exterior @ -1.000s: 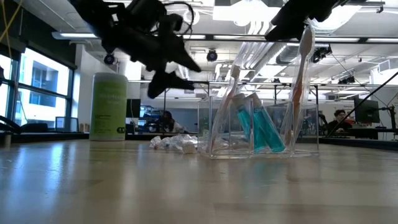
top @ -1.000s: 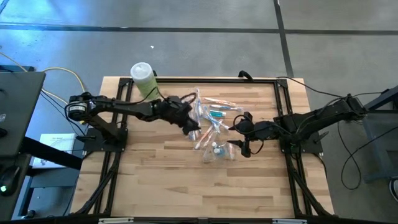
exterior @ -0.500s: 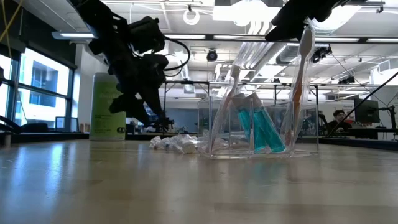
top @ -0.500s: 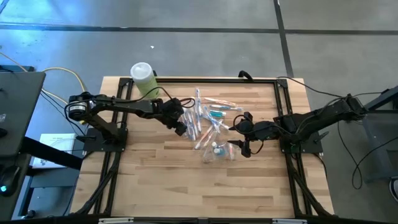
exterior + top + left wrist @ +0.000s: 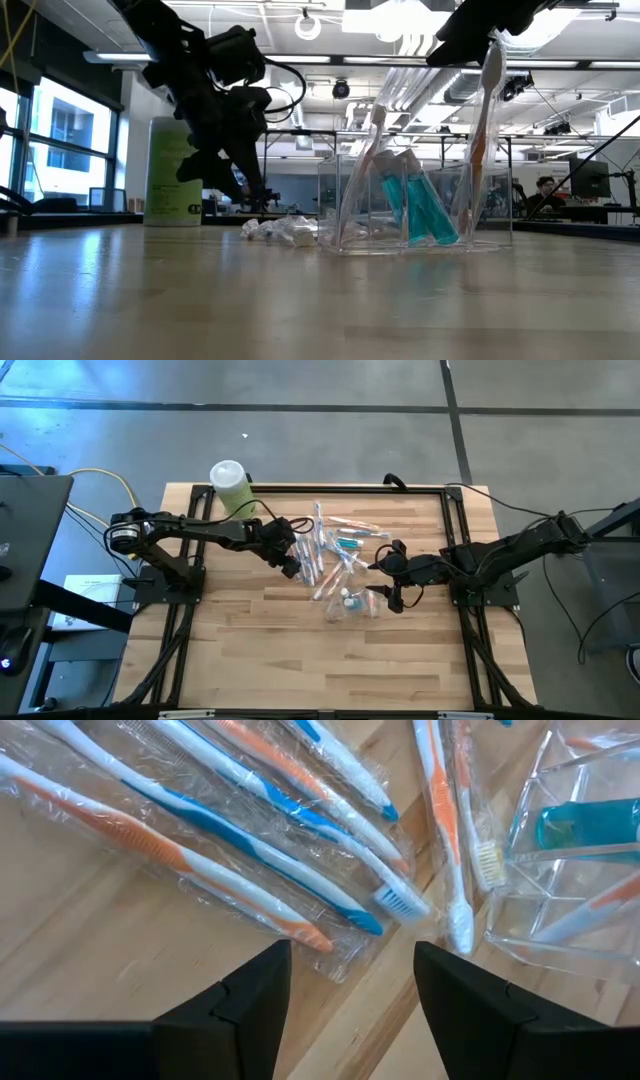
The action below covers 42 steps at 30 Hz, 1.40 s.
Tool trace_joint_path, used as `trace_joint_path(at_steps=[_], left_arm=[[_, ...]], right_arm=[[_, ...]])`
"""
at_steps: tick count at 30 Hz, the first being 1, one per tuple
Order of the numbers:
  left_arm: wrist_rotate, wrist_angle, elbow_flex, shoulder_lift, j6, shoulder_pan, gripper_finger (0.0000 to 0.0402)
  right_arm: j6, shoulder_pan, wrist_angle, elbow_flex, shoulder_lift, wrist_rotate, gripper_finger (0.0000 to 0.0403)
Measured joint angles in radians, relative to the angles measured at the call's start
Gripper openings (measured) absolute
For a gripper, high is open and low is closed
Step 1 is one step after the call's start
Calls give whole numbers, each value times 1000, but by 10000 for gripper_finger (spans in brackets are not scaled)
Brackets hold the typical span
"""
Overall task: Pick & Place toothbrushing station
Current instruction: Put the orange toothbrush into the transparent organizer
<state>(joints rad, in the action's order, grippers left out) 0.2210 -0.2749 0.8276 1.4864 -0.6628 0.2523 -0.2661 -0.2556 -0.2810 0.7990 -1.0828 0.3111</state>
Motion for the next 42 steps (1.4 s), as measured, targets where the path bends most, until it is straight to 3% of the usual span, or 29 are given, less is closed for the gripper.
trace_joint_path(at_steps=[10, 16, 26, 31, 42], left_arm=[[-15, 177, 0, 0, 0, 0, 207], [-14, 204, 0, 0, -21, 0, 207], [-14, 178, 0, 0, -34, -8, 207], [-41, 161, 0, 0, 80, -8, 207], [-187, -15, 0, 0, -140, 16, 207]], right_arm=[[0, 0, 0, 0, 0, 0, 254], [0, 0, 0, 0, 0, 0, 254], [0, 0, 0, 0, 0, 0, 254], [0, 0, 0, 0, 0, 0, 254], [0, 0, 0, 0, 0, 0, 254]])
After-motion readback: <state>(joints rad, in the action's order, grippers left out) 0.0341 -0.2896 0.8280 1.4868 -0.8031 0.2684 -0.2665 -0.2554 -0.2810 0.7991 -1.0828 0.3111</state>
